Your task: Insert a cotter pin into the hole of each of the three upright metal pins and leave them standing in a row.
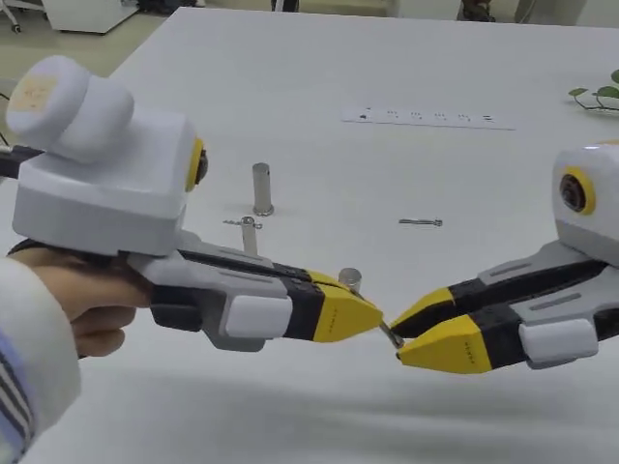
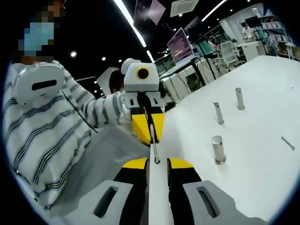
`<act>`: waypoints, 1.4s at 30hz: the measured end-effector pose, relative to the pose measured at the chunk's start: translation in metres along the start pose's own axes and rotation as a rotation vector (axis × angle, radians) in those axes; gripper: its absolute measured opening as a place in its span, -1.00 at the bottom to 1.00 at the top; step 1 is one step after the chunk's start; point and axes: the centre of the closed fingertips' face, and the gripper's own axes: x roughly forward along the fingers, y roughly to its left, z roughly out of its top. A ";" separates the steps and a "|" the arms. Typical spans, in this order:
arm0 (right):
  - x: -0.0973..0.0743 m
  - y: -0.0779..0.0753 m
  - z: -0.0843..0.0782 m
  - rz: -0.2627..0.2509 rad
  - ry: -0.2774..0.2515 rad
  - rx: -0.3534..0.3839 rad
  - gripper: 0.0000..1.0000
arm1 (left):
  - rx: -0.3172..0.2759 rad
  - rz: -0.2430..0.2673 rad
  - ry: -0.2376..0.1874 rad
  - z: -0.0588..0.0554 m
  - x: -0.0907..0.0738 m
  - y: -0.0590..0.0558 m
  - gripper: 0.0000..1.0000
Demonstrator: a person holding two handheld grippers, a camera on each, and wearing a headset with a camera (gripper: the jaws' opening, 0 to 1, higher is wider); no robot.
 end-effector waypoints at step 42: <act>0.003 0.000 0.000 -0.034 0.062 -0.165 -0.92 | 0.074 -0.006 0.028 -0.011 0.001 0.003 -0.99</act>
